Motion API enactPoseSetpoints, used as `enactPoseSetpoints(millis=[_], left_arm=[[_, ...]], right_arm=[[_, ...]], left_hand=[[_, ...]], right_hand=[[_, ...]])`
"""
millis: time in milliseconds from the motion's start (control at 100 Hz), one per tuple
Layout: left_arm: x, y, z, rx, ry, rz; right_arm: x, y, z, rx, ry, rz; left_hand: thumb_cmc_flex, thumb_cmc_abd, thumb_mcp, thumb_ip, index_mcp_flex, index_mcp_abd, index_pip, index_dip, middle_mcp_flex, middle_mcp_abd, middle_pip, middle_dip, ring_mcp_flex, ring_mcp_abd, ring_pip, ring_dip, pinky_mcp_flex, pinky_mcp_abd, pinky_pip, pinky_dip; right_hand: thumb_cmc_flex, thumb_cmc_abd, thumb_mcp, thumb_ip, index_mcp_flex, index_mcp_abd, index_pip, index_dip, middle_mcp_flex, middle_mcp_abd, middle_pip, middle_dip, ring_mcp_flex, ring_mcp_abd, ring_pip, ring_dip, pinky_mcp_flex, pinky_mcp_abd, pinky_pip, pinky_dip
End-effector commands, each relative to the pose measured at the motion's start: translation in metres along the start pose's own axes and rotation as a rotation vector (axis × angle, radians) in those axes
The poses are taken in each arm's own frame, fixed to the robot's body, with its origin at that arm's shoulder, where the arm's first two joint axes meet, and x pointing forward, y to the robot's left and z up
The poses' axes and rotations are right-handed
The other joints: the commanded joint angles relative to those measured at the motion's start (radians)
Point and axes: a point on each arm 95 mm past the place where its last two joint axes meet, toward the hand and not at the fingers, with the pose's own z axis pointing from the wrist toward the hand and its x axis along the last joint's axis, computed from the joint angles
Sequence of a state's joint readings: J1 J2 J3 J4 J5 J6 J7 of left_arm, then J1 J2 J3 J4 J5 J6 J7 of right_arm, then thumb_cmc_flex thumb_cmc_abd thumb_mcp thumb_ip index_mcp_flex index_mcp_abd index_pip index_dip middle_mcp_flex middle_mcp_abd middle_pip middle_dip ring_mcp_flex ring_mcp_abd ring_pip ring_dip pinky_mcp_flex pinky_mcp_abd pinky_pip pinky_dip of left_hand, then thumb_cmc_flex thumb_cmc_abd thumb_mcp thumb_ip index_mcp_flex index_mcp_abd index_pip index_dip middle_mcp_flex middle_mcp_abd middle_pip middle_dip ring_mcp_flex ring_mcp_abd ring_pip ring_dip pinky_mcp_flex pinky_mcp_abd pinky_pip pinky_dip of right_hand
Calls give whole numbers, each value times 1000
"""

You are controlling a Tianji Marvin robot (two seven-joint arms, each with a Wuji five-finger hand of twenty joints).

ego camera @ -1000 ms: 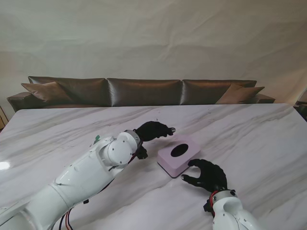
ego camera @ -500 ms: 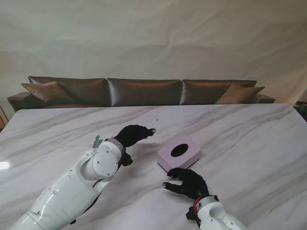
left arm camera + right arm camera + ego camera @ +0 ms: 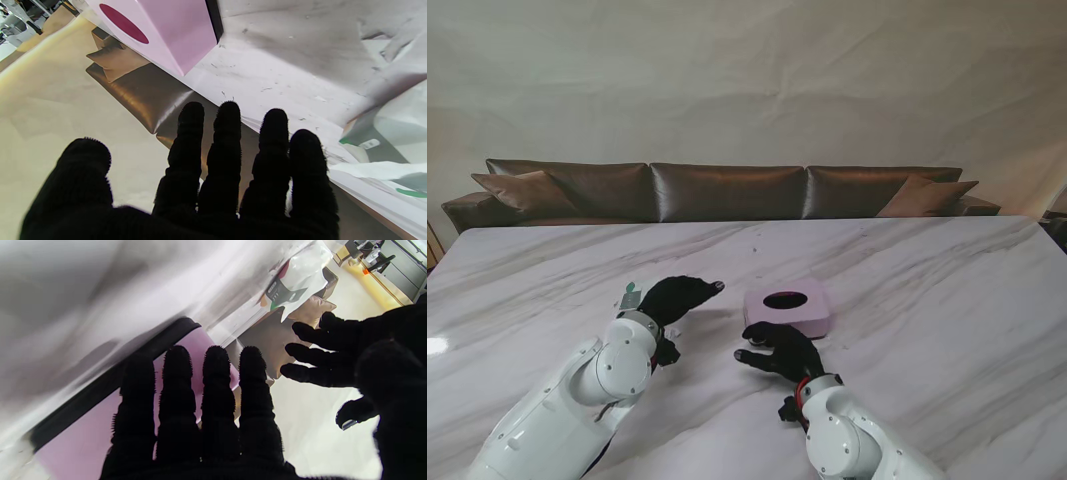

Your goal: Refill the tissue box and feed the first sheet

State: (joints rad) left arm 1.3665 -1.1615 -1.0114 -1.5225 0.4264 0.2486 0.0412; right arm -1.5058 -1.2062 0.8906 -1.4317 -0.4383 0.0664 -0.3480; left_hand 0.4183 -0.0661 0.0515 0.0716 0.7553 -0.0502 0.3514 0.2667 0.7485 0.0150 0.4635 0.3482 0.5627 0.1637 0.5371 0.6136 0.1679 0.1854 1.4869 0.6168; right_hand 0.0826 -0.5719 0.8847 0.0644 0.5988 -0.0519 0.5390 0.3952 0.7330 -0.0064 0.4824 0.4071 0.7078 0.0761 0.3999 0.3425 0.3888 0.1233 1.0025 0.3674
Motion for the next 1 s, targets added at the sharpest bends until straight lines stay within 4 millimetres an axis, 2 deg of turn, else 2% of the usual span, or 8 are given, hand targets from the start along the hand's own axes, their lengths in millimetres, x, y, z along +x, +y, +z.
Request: enactPoseSetpoints(millis=[0, 200, 430, 610, 670, 750, 880, 990], left_arm=[[-1, 1, -2, 0, -3, -1], [0, 1, -3, 29, 15, 3], [9, 1, 2, 63, 75, -29], [27, 2, 13, 64, 139, -31], [34, 4, 18, 57, 163, -41], [43, 7, 27, 44, 194, -51], [57, 12, 43, 22, 224, -37], [67, 14, 56, 2, 233, -35]], right_arm=[[10, 2, 9, -4, 24, 13], [11, 7, 7, -11, 30, -2], [8, 38, -23, -73, 9, -102], [-5, 63, -42, -106, -56, -185], [-11, 69, -46, -110, -83, -201], [-19, 76, -51, -112, -116, -218], [-29, 81, -56, -113, -154, -231], [-36, 83, -58, -114, -173, -237]], left_hand=[[13, 40, -24, 14, -18, -28, -13, 31, -31, -23, -24, 7, -15, 0, -9, -7, -10, 10, -330, 19], [21, 35, -21, 15, -20, -26, -15, 31, -38, -27, -25, 6, -19, -7, -22, -18, -6, 16, -333, 18], [38, 17, -14, 18, -21, -25, -14, 33, -53, -26, -30, 3, -29, -11, -43, -34, 50, 30, -311, 19], [51, 9, -9, 21, -11, -19, -3, 37, -42, -25, -26, 0, -9, -15, -43, -46, 136, -14, -237, 31], [56, -1, -6, 23, -8, -19, 2, 38, -36, -25, -25, -3, 2, -19, -43, -56, 192, -48, -193, 33], [66, -33, 1, 29, -1, -25, 12, 39, -18, -29, -26, -11, 42, -27, -39, -76, 350, -138, -65, 37], [74, -73, 21, 31, 16, -43, 31, 39, 25, -43, -41, -24, 123, -47, -30, -136, 636, -339, 154, -106], [74, -91, 28, 31, 30, -45, 39, 38, 51, -39, -48, -30, 170, -43, -18, -169, 789, -463, 224, -178]], right_hand=[[-2, -12, -12, -5, 12, -31, -4, 9, 9, 1, -8, 18, -6, -3, -1, 15, -5, -4, -11, 19], [-4, -13, -12, -5, 9, -30, -5, 10, 7, -2, -7, 18, -9, -1, -1, 14, -5, 1, -10, 22], [-10, -14, -9, -5, 9, -33, -9, 9, 9, -1, -12, 16, -6, -3, -4, 13, 1, 13, -5, 27], [-10, -14, -7, -5, 10, -34, -11, 10, 11, -2, -15, 16, -2, -3, -8, 12, 4, 13, -4, 31], [-10, -17, -7, -5, 10, -32, -12, 10, 11, -2, -15, 16, -2, 0, -8, 13, 3, 12, -6, 32], [-9, -15, -6, -6, 10, -33, -12, 10, 11, -1, -15, 16, -2, 1, -7, 14, 2, 12, -7, 33], [-8, -16, -7, -6, 10, -31, -13, 11, 11, 0, -15, 17, -4, -1, -8, 14, 1, 11, -9, 34], [-9, -16, -7, -6, 10, -33, -13, 11, 10, 1, -15, 17, -5, -1, -8, 15, 2, 9, -10, 34]])
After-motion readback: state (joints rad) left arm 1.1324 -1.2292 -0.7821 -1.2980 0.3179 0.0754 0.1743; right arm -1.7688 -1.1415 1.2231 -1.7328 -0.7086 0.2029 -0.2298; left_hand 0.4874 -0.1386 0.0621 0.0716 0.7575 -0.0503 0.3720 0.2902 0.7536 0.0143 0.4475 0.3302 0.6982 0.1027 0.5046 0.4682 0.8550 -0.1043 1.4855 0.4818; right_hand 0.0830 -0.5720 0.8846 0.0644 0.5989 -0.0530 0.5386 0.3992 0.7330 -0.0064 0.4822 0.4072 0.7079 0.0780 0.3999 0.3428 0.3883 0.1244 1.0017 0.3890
